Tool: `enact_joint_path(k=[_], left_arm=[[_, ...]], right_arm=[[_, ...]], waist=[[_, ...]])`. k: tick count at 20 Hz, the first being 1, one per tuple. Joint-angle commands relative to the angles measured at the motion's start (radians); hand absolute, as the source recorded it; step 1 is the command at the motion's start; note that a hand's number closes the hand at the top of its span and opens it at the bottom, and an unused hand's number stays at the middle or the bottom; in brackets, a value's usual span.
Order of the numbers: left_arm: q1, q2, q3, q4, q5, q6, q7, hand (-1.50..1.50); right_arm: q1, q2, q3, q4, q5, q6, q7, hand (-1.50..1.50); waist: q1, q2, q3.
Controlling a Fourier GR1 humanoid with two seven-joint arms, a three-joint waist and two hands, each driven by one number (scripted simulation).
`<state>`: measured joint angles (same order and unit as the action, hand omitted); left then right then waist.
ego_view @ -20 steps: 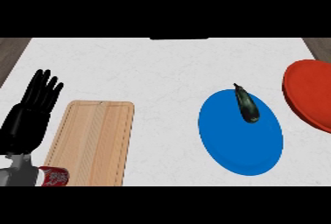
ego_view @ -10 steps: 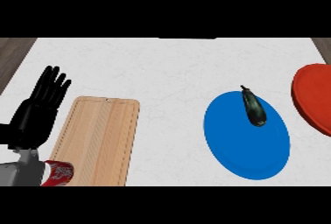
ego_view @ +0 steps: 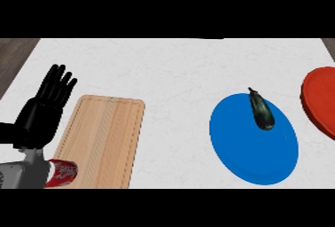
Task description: Pick the squash from the plate and place it in the bowl
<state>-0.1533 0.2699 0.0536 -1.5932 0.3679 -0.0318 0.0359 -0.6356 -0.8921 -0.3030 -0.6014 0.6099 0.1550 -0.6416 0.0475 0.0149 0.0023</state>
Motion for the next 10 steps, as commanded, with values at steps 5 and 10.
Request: enact_joint_path(k=[5, 10], left_arm=[[-0.031, -0.036, -0.038, 0.015, -0.023, 0.004, -0.005, 0.0], [0.004, -0.028, -0.031, 0.011, -0.015, -0.026, -0.028, 0.0]], right_arm=[[-0.15, 0.086, 0.063, 0.269, 0.114, -0.056, 0.113, 1.5], [-0.164, 0.09, 0.117, 0.352, 0.158, 0.062, 0.023, -1.5]], waist=[[0.031, 0.014, 0.003], [0.05, 0.02, 0.004]])
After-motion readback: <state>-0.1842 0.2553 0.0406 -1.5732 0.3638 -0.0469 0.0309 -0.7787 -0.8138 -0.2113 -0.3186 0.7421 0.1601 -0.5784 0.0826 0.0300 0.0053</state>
